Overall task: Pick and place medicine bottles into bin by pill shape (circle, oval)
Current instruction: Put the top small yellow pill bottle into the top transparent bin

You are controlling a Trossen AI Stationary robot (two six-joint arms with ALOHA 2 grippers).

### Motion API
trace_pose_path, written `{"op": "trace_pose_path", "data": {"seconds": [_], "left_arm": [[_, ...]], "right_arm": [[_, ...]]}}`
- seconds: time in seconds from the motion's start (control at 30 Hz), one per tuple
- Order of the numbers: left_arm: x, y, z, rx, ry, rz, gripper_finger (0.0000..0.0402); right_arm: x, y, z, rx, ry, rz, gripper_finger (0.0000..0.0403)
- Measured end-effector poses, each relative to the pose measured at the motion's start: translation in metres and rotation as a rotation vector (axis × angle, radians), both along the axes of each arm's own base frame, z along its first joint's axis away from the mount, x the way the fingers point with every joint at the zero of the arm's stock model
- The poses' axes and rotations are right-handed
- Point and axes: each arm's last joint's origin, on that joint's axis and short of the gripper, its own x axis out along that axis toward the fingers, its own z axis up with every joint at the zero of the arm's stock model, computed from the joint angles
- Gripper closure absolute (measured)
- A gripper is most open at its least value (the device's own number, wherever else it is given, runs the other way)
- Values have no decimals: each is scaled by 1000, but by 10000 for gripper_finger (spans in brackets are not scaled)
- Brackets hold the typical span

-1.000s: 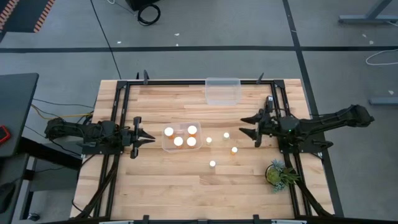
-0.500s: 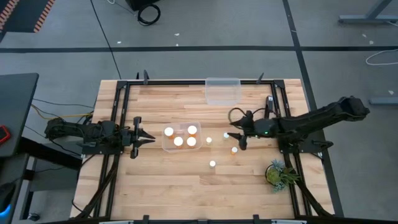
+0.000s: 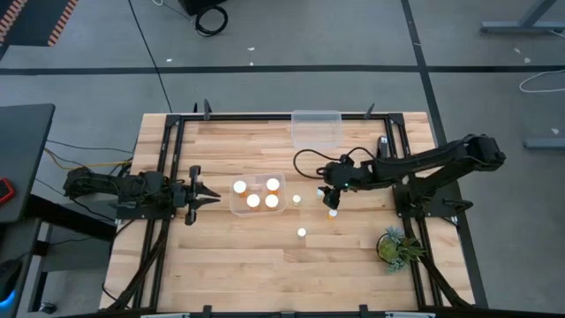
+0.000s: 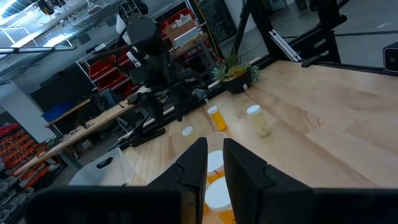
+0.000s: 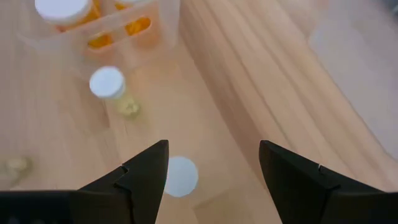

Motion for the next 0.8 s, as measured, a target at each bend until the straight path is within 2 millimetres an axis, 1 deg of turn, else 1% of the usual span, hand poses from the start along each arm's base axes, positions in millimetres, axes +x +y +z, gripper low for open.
{"op": "trace_pose_path", "data": {"seconds": [0.2,0.37,0.5,0.57,0.8], "left_arm": [[0,0,0,0,0,0,350],[0,0,0,0,0,0,347],[0,0,0,0,0,0,341],[0,0,0,0,0,0,340],[0,0,0,0,0,0,350]], "right_arm": [[10,1,-2,26,71,27,146],[21,3,-3,61,116,51,146],[28,4,-6,69,229,52,146],[32,5,-4,70,265,54,146],[45,7,4,73,257,75,146]]}}
